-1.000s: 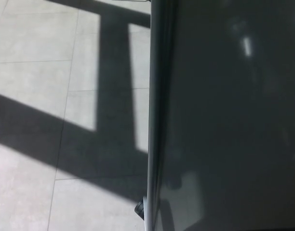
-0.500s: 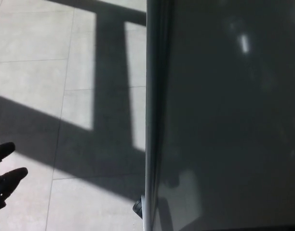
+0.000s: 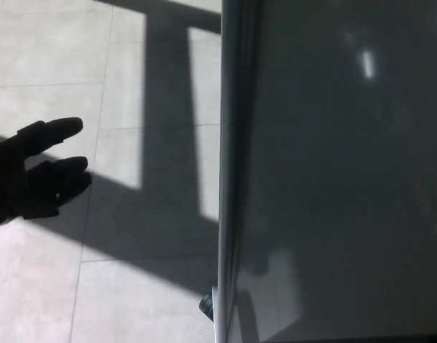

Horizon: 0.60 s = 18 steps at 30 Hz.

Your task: A white board is being place on the right hand side and parallel to the robot and the robot uses its left hand to grab on the leftside of the whiteboard and drag the whiteboard from the right hand side to the left hand side

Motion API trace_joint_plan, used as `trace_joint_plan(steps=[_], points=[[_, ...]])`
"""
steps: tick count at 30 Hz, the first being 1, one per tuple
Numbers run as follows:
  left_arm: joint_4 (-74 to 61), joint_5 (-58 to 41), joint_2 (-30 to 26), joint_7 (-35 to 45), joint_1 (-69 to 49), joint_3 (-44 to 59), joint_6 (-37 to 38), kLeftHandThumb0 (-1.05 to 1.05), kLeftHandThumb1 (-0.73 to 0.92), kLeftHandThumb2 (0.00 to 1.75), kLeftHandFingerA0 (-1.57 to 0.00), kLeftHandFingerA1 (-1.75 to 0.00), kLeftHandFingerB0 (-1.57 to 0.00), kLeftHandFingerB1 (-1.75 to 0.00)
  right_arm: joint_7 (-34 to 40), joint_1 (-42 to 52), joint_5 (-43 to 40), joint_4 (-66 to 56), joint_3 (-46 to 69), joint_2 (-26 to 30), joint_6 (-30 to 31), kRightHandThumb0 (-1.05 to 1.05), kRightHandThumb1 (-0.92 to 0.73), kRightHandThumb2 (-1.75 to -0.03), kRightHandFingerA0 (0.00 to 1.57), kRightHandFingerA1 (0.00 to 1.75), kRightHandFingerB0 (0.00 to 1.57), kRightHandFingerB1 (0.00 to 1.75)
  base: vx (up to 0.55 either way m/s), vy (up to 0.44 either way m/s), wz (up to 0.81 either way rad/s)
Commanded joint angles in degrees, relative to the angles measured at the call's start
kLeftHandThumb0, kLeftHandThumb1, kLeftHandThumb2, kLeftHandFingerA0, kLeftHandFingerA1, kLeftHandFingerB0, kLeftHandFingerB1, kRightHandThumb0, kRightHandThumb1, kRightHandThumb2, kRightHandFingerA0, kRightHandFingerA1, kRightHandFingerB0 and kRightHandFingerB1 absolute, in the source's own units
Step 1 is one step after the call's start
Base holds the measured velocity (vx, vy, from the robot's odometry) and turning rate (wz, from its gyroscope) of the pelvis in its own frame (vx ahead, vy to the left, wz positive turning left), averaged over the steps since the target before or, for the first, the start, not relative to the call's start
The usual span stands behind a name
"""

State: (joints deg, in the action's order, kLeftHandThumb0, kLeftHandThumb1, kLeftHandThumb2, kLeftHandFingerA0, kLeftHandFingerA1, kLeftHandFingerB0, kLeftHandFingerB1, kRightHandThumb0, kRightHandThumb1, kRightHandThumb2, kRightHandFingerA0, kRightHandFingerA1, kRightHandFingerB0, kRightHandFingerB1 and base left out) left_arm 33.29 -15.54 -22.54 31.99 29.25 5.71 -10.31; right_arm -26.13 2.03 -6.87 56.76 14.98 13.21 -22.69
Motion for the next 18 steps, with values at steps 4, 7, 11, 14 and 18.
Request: trace_joint_plan(steps=[4,7,11,14,18], points=[[5.79,4.34,2.29,-0.15,9.82,-5.63,-4.07,-0.41,0.44,0.57,-0.1,-0.33,-0.1,-0.24,-0.14,0.62,-0.61,1.4,-0.03,0.59,-2.6,-0.49,-0.71,-0.9,0.69,0.99,0.18,0.67,0.0,0.0,0.0],[6.95,4.18,3.37,0.73,11.63,-6.43,-4.06,-0.41,0.3,0.7,-0.01,-0.34,-0.01,-0.27,-0.42,0.95,-0.96,0.67,-0.02,0.71,-1.5,-0.47,-0.73,-0.9,0.68,0.99,0.18,0.66,0.0,0.0,0.0],[9.6,6.75,3.92,2.07,14.21,-9.29,-0.92,-0.53,0.35,0.72,-0.01,-0.29,0.0,-0.17,-0.79,0.58,-1.34,1.52,0.21,0.59,-1.95,-0.46,-0.69,-0.91,0.7,1.0,0.18,0.67,0.0,0.0,0.0],[9.73,7.85,4.68,2.01,15.48,-10.87,-0.79,-0.56,0.36,0.74,-0.03,-0.3,-0.02,-0.17,-0.67,0.86,-1.48,1.1,0.21,0.59,-1.31,-0.47,-0.7,-0.89,0.72,0.97,0.21,0.66,0.0,0.0,0.0],[9.7,8.43,5.57,1.78,16.28,-11.49,-1.2,-0.55,0.35,0.76,-0.01,-0.33,0.0,-0.2,0.01,1.02,-1.31,0.66,0.09,0.51,-0.87,-0.45,-0.71,-0.92,0.72,0.99,0.2,0.68,0.0,0.0,0.0]])
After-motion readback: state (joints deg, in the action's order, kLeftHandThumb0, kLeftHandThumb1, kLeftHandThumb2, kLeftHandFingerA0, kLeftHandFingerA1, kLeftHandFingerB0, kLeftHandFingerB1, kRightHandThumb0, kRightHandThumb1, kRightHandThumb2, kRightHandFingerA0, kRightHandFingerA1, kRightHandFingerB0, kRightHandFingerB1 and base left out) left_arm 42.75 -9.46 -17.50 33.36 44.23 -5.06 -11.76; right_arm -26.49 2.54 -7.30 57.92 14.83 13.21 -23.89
